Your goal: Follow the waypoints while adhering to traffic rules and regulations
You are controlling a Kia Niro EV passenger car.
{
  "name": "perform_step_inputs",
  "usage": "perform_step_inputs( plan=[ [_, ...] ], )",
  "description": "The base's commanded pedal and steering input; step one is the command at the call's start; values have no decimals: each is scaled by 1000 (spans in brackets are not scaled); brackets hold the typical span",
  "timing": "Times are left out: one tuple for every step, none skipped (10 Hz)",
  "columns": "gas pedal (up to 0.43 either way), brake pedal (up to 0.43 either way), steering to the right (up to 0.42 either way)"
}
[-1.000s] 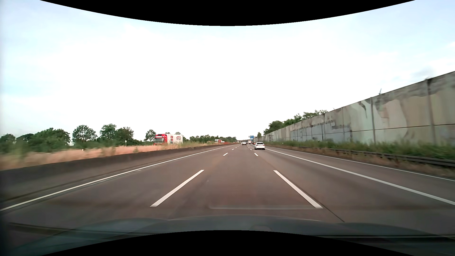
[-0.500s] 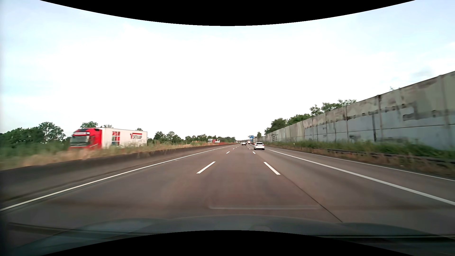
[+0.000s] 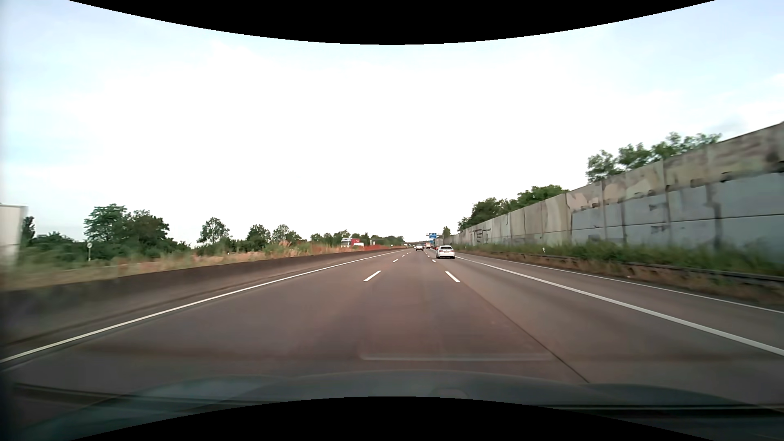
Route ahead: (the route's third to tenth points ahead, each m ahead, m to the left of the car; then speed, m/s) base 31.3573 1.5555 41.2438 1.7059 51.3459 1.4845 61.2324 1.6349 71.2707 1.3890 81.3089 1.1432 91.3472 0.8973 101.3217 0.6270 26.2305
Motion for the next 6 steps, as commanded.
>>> perform_step_inputs(
  plan=[
    [189,0,-2],
    [189,0,-2],
    [189,0,-2],
    [189,0,-2],
    [189,0,-2],
    [189,0,-2]
  ],
)
